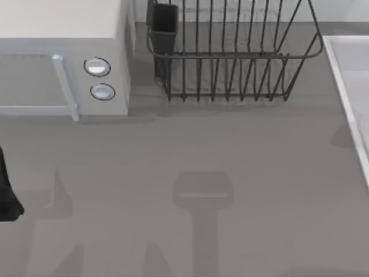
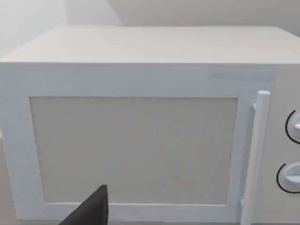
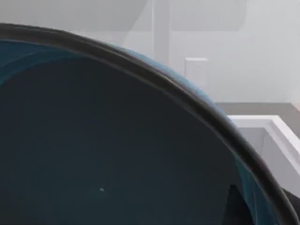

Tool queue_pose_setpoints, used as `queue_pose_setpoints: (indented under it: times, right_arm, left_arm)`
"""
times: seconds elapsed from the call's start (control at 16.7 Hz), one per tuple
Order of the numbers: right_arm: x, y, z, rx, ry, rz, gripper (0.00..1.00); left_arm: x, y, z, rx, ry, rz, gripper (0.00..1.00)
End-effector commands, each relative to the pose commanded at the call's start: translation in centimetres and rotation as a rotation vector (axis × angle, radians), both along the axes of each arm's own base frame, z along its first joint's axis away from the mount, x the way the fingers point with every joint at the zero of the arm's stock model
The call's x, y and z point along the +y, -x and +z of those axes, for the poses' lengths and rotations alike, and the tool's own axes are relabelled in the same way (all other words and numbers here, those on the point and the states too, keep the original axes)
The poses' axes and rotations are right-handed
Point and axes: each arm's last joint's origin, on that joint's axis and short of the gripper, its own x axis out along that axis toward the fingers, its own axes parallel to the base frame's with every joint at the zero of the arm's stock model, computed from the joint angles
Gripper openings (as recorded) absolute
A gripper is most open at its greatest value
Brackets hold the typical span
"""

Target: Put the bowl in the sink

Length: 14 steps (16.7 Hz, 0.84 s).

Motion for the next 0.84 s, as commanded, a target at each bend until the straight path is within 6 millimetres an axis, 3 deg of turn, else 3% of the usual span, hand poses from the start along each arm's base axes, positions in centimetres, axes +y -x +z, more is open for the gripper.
queue_pose_setpoints:
  times: [0.48,0.84]
  right_arm:
    - [0.0,0.0,0.0,0.0,0.0,0.0,0.98]
    - [0.0,0.0,0.0,0.0,0.0,0.0,1.0]
  left_arm:
    - [0.0,0.0,0.0,0.0,0.0,0.0,1.0]
    - [0.0,0.0,0.0,0.0,0.0,0.0,1.0]
